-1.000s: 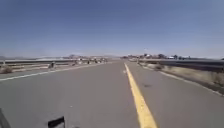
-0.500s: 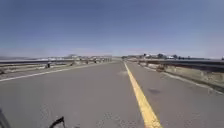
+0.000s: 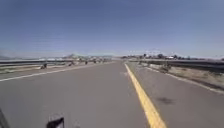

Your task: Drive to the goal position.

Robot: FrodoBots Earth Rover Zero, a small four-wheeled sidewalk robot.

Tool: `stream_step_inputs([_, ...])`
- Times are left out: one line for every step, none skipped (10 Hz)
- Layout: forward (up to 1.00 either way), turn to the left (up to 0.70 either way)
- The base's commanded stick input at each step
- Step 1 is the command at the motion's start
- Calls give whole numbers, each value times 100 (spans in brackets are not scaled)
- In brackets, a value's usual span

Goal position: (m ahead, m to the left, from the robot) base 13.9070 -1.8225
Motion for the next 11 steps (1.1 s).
stream_step_inputs([85,0])
stream_step_inputs([85,0])
stream_step_inputs([85,0])
stream_step_inputs([85,0])
stream_step_inputs([85,0])
stream_step_inputs([85,0])
stream_step_inputs([85,0])
stream_step_inputs([85,0])
stream_step_inputs([85,0])
stream_step_inputs([85,0])
stream_step_inputs([85,0])
